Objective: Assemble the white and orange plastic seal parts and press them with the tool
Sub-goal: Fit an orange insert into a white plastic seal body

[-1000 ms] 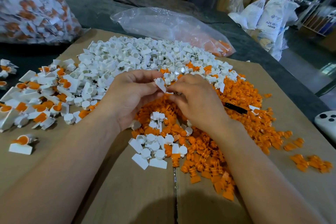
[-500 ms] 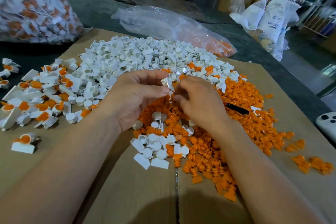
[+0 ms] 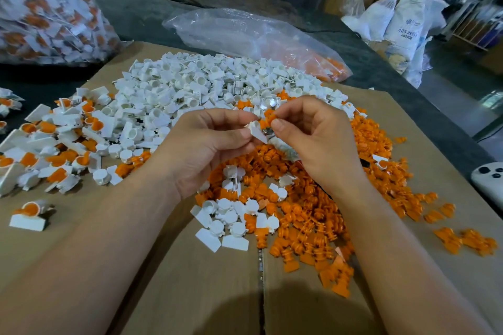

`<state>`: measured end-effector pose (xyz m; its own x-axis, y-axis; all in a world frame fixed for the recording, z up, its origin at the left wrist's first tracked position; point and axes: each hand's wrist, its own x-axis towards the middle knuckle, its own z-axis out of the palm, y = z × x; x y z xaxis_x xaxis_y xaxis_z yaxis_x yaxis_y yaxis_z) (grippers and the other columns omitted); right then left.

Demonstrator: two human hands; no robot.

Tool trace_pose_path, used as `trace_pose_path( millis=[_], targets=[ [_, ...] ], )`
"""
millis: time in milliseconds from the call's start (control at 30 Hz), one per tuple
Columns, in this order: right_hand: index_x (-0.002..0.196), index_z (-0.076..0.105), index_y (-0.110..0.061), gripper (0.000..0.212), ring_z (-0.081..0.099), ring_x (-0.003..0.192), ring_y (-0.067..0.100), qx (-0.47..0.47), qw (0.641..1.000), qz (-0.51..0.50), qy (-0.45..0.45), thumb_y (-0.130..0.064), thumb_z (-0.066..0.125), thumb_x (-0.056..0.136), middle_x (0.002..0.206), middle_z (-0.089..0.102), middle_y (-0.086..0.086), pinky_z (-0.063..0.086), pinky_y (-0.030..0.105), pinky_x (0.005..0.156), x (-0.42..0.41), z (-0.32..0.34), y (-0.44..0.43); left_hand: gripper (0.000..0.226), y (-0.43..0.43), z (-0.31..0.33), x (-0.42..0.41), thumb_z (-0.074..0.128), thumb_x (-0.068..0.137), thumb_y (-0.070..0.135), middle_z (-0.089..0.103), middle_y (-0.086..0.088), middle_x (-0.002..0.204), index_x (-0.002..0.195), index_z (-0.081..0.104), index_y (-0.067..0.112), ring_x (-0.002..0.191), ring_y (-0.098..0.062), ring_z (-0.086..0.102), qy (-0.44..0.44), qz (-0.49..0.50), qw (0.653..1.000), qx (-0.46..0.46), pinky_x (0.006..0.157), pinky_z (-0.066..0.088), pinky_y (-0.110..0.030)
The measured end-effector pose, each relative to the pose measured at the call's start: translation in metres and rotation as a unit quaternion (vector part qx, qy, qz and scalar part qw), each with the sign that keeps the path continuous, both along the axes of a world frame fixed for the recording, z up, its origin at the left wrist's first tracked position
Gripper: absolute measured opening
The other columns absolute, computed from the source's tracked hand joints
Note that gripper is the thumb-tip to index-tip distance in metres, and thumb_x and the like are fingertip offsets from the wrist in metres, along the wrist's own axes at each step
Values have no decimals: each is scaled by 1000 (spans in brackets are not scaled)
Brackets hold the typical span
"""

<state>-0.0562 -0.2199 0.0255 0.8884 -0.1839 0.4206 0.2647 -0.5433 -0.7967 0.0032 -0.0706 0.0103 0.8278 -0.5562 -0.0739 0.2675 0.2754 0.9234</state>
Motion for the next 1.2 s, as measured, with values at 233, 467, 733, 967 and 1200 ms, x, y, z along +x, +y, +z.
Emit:
trace_pose_path(
  millis=[233,467,733,967,1200],
  targets=[
    [73,59,-31,28,57,64,-3,-23,1000,8,5,-6,66,81,68,60,-16,43,10,60,-1,-1,4,26,-2,1,-2,62,55,1,68,-3,64,80,68,6,58,-12,67,-11,2,1000,0,57,55,-18],
    [70,59,-31,27,56,61,-4,-38,999,-10,-4,-7,69,79,67,60,-15,42,9,56,-2,-2,6,16,-3,0,-5,63,56,4,71,-5,67,65,74,11,61,-12,69,-17,-1,1000,-6,57,55,-18],
    [66,61,-29,25,56,55,-2,-19,999,-27,-1,-9,72,76,61,59,-15,40,8,50,-4,-3,6,30,-3,-2,-7,70,48,6,73,-2,73,76,76,14,69,-14,67,-54,-6,998,18,66,56,-20],
    [72,63,-31,23,61,64,-3,-31,999,13,5,-10,73,75,70,63,-16,47,10,61,-6,-2,6,20,-6,-3,-7,67,70,-2,70,-8,75,84,71,12,67,-12,65,-94,56,993,43,61,54,-18],
    [95,62,-37,36,58,73,1,-80,995,36,-39,-11,74,72,83,61,-16,48,15,67,-6,-1,6,26,-6,-2,-6,63,76,-7,65,-5,60,70,74,15,56,-14,56,-119,76,988,55,49,46,-18]
  ],
)
